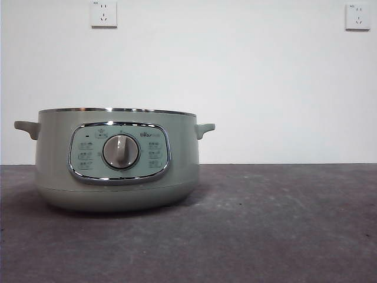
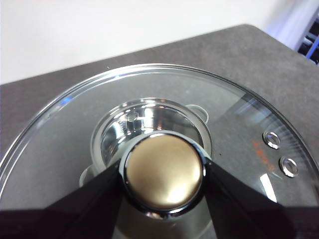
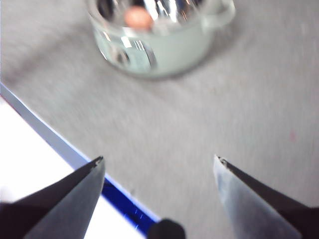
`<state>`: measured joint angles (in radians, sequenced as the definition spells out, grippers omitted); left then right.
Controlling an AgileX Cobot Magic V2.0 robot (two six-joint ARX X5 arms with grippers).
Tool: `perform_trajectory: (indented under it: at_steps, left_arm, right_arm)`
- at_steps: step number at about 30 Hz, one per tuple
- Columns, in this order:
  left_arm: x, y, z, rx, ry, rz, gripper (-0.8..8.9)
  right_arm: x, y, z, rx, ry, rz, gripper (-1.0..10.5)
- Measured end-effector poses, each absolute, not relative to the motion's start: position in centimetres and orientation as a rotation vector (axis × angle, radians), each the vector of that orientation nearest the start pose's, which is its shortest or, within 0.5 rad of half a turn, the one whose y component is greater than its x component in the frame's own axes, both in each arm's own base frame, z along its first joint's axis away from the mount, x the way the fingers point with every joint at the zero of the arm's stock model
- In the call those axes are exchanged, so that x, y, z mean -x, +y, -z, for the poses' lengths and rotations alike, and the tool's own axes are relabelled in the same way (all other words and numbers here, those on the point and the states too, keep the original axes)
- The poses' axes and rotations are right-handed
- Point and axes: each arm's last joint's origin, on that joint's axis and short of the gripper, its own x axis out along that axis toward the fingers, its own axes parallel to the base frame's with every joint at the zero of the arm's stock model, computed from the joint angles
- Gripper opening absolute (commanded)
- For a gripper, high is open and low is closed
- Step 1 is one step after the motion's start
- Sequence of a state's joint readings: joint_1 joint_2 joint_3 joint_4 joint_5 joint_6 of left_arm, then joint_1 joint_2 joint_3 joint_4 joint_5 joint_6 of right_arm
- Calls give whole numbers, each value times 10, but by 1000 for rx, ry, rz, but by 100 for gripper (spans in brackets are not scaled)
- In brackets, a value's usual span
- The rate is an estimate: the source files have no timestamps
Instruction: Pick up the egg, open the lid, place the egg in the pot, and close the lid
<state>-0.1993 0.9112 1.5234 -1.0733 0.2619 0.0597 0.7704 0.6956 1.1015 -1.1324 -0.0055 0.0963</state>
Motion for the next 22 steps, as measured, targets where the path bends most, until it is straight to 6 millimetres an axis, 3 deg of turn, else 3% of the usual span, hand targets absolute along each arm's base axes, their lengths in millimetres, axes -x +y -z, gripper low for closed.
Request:
perform_trajectory:
  at_steps: [3,11,22]
  left_arm:
    - [-138,-39,-455,-51,476,484,-8]
    - [-181,-67,-446,-98,471,524,-8]
    - [-241,-116,-382,-162,564,555,-8]
  right_arm:
    - [-52,50,-344,133,719,-685,373]
    - [-38,36,-340,57,677,-657,373]
    - [-37,35,-340,44,680,-651,373]
